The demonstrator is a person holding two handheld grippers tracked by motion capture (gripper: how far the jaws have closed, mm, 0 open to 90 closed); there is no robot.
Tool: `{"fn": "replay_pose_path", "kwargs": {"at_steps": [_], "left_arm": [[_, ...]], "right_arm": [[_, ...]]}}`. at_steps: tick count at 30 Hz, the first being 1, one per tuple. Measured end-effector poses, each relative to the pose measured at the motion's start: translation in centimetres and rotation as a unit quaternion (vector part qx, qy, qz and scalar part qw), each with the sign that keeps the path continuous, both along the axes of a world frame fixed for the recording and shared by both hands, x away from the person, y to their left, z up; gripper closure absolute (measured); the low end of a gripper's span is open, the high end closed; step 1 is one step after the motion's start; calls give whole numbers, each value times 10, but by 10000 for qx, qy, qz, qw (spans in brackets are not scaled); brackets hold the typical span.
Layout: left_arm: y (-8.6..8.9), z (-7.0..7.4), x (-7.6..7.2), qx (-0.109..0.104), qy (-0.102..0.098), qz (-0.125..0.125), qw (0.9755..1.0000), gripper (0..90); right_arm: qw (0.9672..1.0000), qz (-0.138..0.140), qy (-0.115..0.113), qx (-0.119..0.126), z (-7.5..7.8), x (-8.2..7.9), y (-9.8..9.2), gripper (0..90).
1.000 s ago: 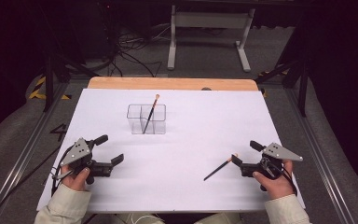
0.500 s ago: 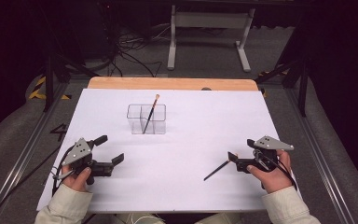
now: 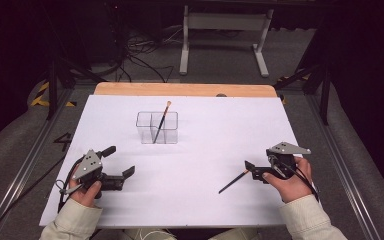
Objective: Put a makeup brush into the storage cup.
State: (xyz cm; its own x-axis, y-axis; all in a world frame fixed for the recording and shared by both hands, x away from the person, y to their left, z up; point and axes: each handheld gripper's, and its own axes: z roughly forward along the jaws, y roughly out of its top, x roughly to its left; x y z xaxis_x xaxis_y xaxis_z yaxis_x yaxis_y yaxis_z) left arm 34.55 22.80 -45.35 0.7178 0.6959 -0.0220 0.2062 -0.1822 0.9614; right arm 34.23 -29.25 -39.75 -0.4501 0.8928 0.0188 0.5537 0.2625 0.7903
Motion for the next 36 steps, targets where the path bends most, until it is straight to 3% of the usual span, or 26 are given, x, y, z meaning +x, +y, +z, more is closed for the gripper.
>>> {"fn": "replay_pose_path", "kwargs": {"at_steps": [7,15,20,21,24,36], "left_arm": [[0,-1,-1,-4,10,-13,10000,24],[3,-1,-4,56,13,37,10000,24],[2,-2,-4,90,25,22,10000,24],[1,-2,-5,93,42,8,9999,24],[-1,-2,-5,114,19,-11,9999,24],[-2,-3,-5,132,16,-92,9999,25]], "right_arm": [[9999,19,125,-78,6,1,2,150],[9988,43,473,-105,6,2,5,193],[9965,-98,822,-116,4,4,6,229],[9945,-159,1033,-53,3,4,7,236],[9925,-209,1205,-94,2,5,8,234],[9896,-226,1383,-314,3,9,14,211]]}}
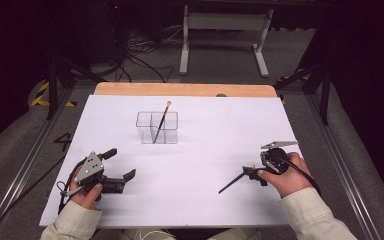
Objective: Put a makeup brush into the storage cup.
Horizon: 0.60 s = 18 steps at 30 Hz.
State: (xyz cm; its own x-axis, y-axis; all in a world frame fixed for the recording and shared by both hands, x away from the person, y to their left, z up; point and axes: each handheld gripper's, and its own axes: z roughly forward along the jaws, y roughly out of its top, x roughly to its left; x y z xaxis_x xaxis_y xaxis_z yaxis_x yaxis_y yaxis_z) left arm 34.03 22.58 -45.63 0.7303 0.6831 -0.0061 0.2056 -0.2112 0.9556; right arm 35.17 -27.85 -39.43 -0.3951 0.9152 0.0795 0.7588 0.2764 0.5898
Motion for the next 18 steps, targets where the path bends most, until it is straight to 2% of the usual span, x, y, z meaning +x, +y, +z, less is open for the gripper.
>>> {"fn": "replay_pose_path", "kwargs": {"at_steps": [2,10,16,18], "left_arm": [[0,0,0,42,0,-20,10000,25],[-3,-1,1,-41,-4,-80,10000,24],[-3,-1,3,-140,16,-174,9997,24],[-3,-1,4,-108,13,-210,9997,24]], "right_arm": [[10000,6,20,-42,0,1,1,211],[9996,-88,157,-213,0,2,8,185],[9990,-218,294,-268,0,6,14,168],[9987,-242,353,-266,0,6,15,168]]}}
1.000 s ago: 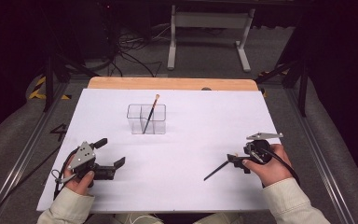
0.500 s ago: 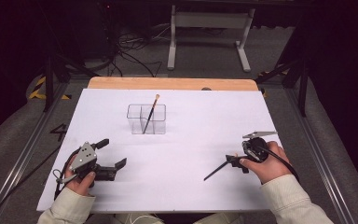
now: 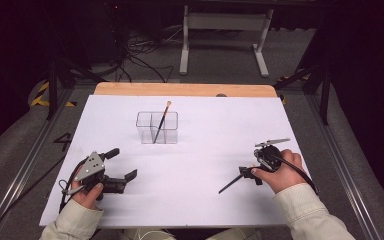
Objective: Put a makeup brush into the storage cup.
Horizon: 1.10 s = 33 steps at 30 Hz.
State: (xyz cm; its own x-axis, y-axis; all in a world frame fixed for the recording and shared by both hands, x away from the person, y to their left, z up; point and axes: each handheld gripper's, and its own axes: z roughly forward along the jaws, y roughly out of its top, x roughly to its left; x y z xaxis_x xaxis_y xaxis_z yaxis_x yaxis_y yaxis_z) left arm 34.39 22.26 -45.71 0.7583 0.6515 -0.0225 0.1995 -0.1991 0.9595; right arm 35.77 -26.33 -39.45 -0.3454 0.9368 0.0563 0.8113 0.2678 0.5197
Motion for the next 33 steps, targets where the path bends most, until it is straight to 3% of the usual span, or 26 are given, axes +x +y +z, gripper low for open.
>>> {"fn": "replay_pose_path", "kwargs": {"at_steps": [5,12,19,33], "left_arm": [[-6,-1,1,71,0,-105,9999,24],[-7,-1,1,-11,36,-162,9999,24],[-8,-1,0,-1,-16,-191,9998,23],[-8,0,-1,-33,-40,-241,9997,22]], "right_arm": [[9997,-58,224,-44,-2,2,6,165],[9982,-258,538,-97,-3,5,10,165],[9969,-282,722,-152,-6,7,15,163],[9958,-408,800,-156,-14,8,20,163]]}}
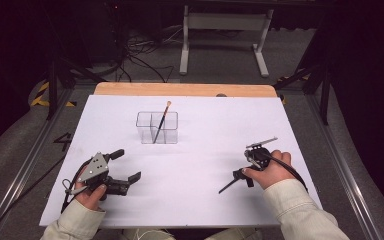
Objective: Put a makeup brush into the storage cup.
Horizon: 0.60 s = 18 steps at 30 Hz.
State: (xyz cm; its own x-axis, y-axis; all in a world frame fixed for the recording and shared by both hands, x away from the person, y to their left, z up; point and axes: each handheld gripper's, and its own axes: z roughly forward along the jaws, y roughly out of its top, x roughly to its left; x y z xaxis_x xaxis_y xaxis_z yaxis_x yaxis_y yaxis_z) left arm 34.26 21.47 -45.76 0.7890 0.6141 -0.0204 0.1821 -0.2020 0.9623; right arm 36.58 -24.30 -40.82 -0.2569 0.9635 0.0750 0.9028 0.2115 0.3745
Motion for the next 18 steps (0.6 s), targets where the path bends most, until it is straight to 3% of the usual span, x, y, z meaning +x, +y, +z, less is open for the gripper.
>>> {"fn": "replay_pose_path", "kwargs": {"at_steps": [18], "left_arm": [[0,0,-1,-41,-15,-59,10000,22]], "right_arm": [[9997,-162,126,-105,-15,2,12,174]]}}
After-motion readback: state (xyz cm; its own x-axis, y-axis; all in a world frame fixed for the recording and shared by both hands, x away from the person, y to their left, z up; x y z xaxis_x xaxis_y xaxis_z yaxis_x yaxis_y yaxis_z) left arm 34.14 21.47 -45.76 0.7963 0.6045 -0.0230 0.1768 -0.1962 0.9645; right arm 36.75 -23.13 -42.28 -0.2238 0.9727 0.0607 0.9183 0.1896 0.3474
